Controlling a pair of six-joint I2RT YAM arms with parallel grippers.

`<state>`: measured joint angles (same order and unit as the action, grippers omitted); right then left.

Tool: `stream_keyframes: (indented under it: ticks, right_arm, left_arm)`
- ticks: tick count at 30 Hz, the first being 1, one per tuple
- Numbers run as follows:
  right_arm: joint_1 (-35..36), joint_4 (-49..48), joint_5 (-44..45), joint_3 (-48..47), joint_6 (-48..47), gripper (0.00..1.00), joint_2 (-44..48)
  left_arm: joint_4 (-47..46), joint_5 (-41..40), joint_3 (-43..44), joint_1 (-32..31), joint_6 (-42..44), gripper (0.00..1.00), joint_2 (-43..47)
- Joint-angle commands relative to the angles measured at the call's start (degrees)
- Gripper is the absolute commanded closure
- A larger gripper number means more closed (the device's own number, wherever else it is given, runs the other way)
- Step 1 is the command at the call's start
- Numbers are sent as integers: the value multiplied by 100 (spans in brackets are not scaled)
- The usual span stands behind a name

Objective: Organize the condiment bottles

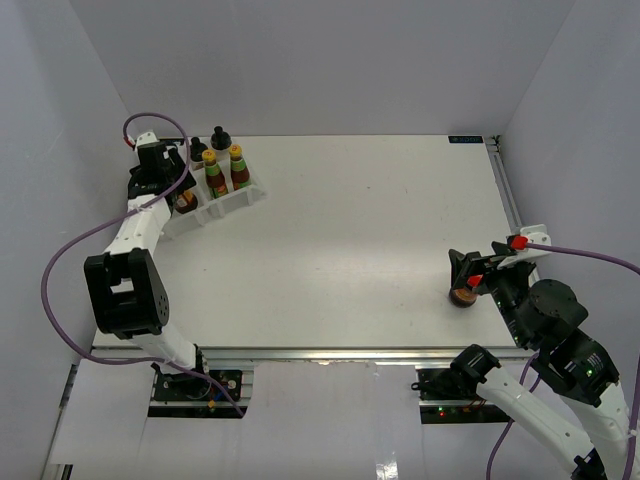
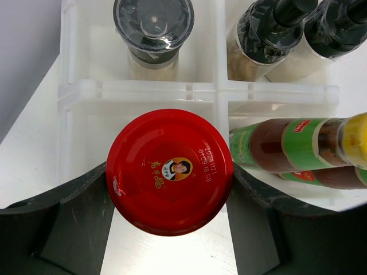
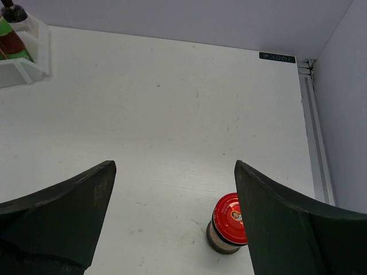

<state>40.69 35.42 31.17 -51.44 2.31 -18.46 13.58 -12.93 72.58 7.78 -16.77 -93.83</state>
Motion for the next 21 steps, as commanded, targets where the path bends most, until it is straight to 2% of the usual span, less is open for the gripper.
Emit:
stream_keyframes:
  ticks: [1,9,10,14,19,21]
  right_arm:
    - [35,-415,144,2,-151,10,0]
    - [36,-494,175,65,-191,10,45]
    - [34,-503,179,76,-197,10,56]
    - [35,-526,171,98,-204,10,94]
    - [71,-572,243,178,-204,10,252]
    - [81,-561,272,175,-204,10,299]
  left_arm:
    - [-823,-16,107,13,-2,100,69]
    - [-860,-30,99,17,21,99,-164]
    - [-853,-34,110,19,26,96,-192]
    - [-808,-3,148,13,41,73,-342]
    - [-760,-28,154,13,7,60,-446]
    - [-739,-38,162,11,8,48,-451]
